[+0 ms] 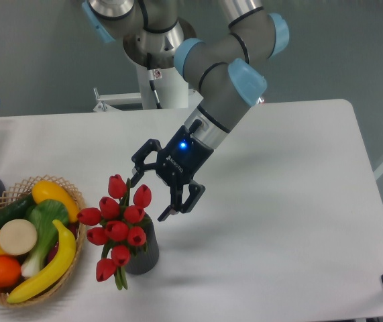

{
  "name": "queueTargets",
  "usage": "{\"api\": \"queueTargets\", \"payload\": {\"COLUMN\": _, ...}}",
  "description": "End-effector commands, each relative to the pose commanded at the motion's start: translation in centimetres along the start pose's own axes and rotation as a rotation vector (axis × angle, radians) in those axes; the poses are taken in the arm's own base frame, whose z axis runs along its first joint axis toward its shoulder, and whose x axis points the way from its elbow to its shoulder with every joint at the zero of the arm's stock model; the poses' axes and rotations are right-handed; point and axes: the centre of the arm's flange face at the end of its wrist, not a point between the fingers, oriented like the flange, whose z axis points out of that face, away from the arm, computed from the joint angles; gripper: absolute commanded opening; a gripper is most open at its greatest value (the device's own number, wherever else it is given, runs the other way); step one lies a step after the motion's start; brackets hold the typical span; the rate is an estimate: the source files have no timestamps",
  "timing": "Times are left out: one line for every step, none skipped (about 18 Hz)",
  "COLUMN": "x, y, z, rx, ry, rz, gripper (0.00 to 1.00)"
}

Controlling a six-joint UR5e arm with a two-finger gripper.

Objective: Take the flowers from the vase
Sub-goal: 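Lower the gripper around the tulip stems just above the vase rim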

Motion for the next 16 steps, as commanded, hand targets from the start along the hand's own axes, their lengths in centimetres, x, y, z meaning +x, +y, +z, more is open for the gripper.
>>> {"api": "queueTargets", "payload": {"x": -0.2, "y": -0.2, "z": 0.3, "rx": 0.002, "ry": 0.003, "rz": 0.004, "gripper": 1.0}}
{"api": "queueTargets", "payload": {"x": -0.3, "y": -0.3, "z": 0.5, "rx": 0.0, "ry": 0.006, "rz": 0.008, "gripper": 1.0}}
{"api": "queueTargets", "payload": {"x": -0.4, "y": -0.3, "z": 0.9, "rx": 0.0, "ry": 0.011, "rz": 0.008, "gripper": 1.0}}
{"api": "queueTargets", "payload": {"x": -0.5, "y": -0.2, "z": 0.9, "rx": 0.0, "ry": 0.011, "rz": 0.009, "gripper": 1.0}}
{"api": "queueTargets", "payload": {"x": -0.6, "y": -0.2, "z": 0.9, "rx": 0.0, "ry": 0.011, "rz": 0.009, "gripper": 1.0}}
{"api": "queueTargets", "payload": {"x": -0.8, "y": -0.1, "z": 1.1, "rx": -0.002, "ry": 0.013, "rz": 0.007, "gripper": 1.0}}
{"api": "queueTargets", "payload": {"x": -0.8, "y": -0.2, "z": 1.0, "rx": -0.002, "ry": 0.011, "rz": 0.008, "gripper": 1.0}}
{"api": "queueTargets", "payload": {"x": -0.8, "y": -0.2, "z": 1.1, "rx": -0.002, "ry": 0.012, "rz": 0.009, "gripper": 1.0}}
{"api": "queueTargets", "payload": {"x": -0.8, "y": -0.3, "z": 1.2, "rx": -0.002, "ry": 0.013, "rz": 0.011, "gripper": 1.0}}
{"api": "queueTargets", "payload": {"x": -0.7, "y": -0.4, "z": 1.3, "rx": -0.002, "ry": 0.015, "rz": 0.013, "gripper": 1.0}}
{"api": "queueTargets", "payload": {"x": -0.8, "y": -0.4, "z": 1.3, "rx": -0.002, "ry": 0.015, "rz": 0.013, "gripper": 1.0}}
{"api": "queueTargets", "payload": {"x": -0.9, "y": -0.2, "z": 1.7, "rx": -0.003, "ry": 0.021, "rz": 0.009, "gripper": 1.0}}
{"api": "queueTargets", "payload": {"x": -1.2, "y": -0.3, "z": 1.7, "rx": -0.002, "ry": 0.018, "rz": 0.01, "gripper": 1.0}}
{"api": "queueTargets", "payload": {"x": -1.3, "y": -0.2, "z": 2.0, "rx": -0.002, "ry": 0.022, "rz": 0.011, "gripper": 1.0}}
{"api": "queueTargets", "payload": {"x": -1.2, "y": -0.4, "z": 2.5, "rx": -0.004, "ry": 0.029, "rz": 0.016, "gripper": 1.0}}
{"api": "queueTargets", "payload": {"x": -1.2, "y": -0.3, "z": 2.7, "rx": -0.006, "ry": 0.032, "rz": 0.015, "gripper": 1.0}}
